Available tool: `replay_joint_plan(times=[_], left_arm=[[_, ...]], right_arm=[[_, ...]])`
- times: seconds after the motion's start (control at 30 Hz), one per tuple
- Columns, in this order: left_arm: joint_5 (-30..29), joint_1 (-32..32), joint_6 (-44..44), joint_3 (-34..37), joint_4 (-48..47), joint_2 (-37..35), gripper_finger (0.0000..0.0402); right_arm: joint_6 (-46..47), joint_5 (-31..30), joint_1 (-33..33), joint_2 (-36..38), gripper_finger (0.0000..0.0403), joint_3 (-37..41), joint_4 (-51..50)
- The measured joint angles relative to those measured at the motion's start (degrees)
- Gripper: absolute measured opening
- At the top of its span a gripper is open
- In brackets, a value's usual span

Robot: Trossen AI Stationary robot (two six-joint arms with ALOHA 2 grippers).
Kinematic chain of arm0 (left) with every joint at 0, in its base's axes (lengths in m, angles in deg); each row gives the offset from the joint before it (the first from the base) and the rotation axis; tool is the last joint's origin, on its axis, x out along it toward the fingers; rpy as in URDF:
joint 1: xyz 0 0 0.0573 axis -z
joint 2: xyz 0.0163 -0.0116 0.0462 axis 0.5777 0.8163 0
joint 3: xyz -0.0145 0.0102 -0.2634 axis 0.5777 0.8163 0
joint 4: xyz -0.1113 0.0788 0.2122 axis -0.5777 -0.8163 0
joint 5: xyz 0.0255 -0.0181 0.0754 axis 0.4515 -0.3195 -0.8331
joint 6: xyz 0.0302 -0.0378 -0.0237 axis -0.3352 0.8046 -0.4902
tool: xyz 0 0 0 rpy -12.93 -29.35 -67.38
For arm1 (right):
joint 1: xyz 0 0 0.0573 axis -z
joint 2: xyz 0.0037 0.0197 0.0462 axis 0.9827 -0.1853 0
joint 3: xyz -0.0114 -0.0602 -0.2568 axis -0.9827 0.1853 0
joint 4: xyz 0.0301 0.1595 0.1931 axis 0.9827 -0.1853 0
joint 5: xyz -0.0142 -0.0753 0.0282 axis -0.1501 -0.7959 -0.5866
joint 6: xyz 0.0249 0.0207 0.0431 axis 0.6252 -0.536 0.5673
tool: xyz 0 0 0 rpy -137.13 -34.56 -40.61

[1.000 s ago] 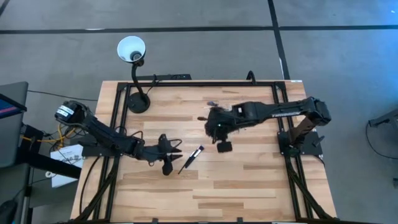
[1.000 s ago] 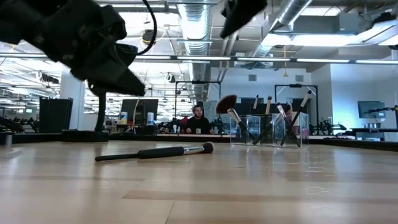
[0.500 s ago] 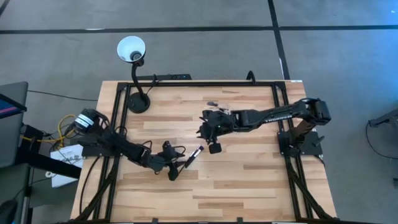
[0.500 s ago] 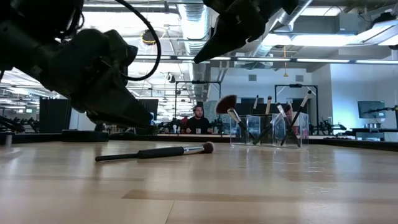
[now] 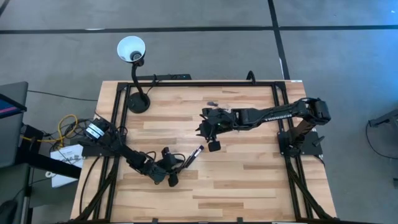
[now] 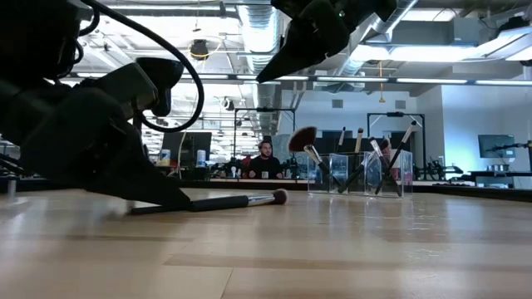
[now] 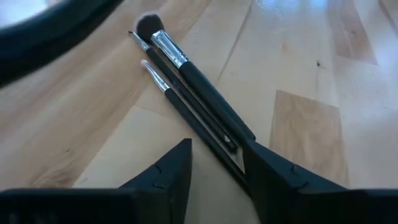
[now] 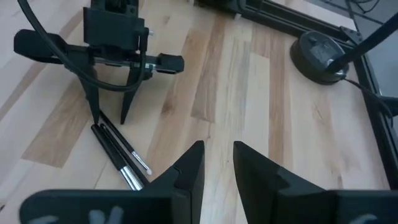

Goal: Sort items
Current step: Put the eyeshadow brush into the left side of the transparent organizer

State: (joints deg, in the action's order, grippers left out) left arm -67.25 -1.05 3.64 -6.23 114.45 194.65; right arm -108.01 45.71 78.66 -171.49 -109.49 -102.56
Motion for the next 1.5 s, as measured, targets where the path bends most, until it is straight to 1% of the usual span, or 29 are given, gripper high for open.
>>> replay_joint_plan(times=[0.1, 0.2, 0.43, 0.5, 0.63, 0.87, 0.97, 1.2, 1.43, 1.5], left_arm=[[-0.6, 0.0, -0.6, 0.4, -0.2, 0.0, 0.0132], [-0.6, -0.3, -4.2, 1.4, -1.0, -1.2, 0.0123], [-0.8, -0.8, -7.4, 4.5, -2.5, -8.1, 0.0116], [-0.8, -1.5, -7.5, 5.6, -2.2, -10.5, 0.0116], [-1.0, -3.6, -7.2, 6.8, -2.2, -12.2, 0.0115], [-0.6, -4.3, -6.2, 6.6, -0.9, -9.3, 0.0115], [-0.6, -4.3, -6.2, 6.6, 1.5, -7.6, 0.0115], [-0.6, -4.3, -6.1, 6.5, 8.9, -3.5, 0.0115], [-0.7, -4.1, -6.2, 2.6, 9.1, 1.6, 0.0115], [-2.0, -4.1, -6.4, 2.0, 9.7, 3.1, 0.0115]], right_arm=[[0.0, 0.0, 0.0, 0.0, 0.0076, 0.0, -0.4], [0.6, 0.6, -0.1, 0.0, 0.0076, 0.0, -0.7], [1.8, 6.7, -0.4, 0.0, 0.0076, 0.0, -3.5], [2.5, 7.3, -0.6, 0.0, 0.0076, 0.0, -3.7], [2.6, 7.4, -1.3, 0.0, 0.0076, 0.0, -3.4], [3.7, 7.4, -1.6, 0.0, 0.0076, 0.0, -3.2], [5.5, 7.4, -1.6, 0.0, 0.0076, 0.0, -3.3], [5.6, 7.4, -1.6, 0.0, 0.0076, 0.0, -3.4], [5.6, 7.4, -1.6, 0.0, 0.0076, 0.0, -3.4], [5.6, 7.4, -1.6, 0.0, 0.0076, 0.0, -3.4]])
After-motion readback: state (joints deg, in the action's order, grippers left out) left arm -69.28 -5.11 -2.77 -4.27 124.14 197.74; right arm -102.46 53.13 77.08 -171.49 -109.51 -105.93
